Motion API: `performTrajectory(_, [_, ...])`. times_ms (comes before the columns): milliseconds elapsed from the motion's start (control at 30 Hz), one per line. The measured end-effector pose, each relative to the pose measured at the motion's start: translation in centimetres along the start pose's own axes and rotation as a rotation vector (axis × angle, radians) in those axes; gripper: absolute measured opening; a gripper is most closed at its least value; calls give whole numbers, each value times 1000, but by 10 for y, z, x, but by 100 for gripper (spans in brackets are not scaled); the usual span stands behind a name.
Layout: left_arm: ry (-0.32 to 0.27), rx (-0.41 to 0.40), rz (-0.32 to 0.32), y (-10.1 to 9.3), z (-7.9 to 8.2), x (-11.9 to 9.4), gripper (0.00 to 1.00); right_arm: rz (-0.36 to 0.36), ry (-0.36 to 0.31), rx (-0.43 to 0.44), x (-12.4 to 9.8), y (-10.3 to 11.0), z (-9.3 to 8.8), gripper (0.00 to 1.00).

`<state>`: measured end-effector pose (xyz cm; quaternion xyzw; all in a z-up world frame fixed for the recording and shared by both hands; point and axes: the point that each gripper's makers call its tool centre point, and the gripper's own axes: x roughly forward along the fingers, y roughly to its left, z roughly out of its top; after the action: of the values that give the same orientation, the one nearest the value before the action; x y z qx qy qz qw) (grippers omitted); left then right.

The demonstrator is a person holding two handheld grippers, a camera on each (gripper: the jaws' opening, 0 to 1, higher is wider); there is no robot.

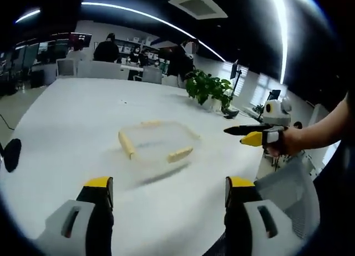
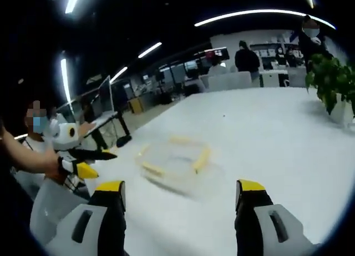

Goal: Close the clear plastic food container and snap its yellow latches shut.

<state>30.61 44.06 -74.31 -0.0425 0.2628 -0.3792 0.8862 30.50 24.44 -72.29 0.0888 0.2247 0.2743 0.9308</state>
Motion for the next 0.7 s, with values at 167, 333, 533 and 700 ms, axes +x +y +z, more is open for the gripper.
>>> performTrajectory(167, [-10, -21, 4, -1, -2, -6, 82, 12, -1, -3, -3, 5, -2, 83])
performTrajectory(333, [8, -16, -5, -8, -11, -12, 81, 8, -16, 42, -5, 6, -6, 83])
performTrajectory(533, [1, -16, -2, -7, -8, -14, 80, 7, -9, 61, -8, 8, -15, 84])
performTrajectory(700, [9, -13, 22, -2, -12, -15, 76, 1, -9, 78, -9, 9, -21, 84])
